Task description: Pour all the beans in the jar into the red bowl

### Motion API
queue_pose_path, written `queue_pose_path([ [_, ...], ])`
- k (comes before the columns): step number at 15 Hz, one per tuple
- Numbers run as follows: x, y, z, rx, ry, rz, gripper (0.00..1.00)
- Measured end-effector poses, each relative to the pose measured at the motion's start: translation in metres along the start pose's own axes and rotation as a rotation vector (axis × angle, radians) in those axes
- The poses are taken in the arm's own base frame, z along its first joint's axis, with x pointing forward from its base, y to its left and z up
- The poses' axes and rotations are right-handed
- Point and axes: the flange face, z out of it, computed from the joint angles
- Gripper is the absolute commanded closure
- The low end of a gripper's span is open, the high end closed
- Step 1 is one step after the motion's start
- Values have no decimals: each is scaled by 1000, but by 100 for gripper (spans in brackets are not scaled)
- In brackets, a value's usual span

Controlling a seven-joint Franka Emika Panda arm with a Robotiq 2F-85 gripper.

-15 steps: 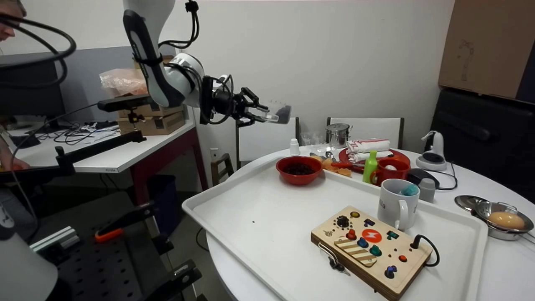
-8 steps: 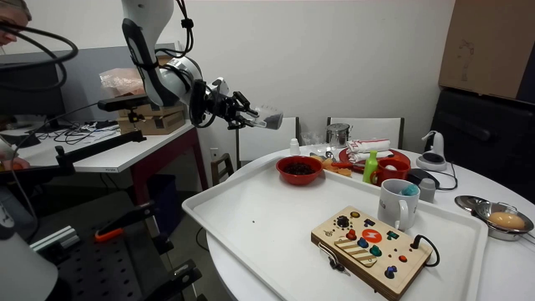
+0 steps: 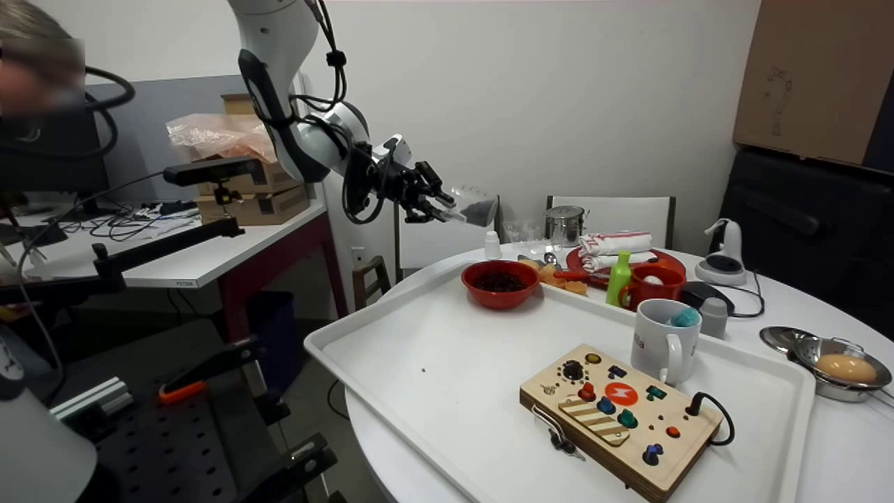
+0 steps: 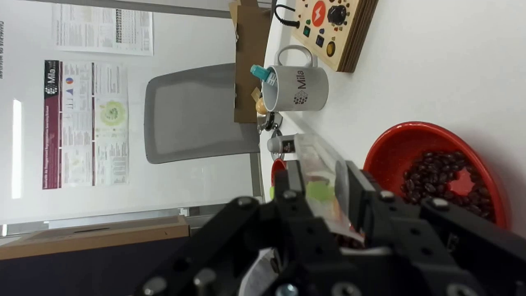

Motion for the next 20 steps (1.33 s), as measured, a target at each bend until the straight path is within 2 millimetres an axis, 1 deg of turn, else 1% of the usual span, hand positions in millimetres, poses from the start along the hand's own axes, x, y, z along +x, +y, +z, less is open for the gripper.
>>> queue_pose_path([
  [2,3,-6,10,0,-21,-2,93],
  [5,4,-15,15,1,-34,-9,93],
  [7,6,-20,13,-3,-31,-15,93],
  [13,7,-34,-3,-54,11,-69,93],
  [16,6,-41,-4,-88,24,-91,93],
  [20,8,-45,-1,-124,40,-100,93],
])
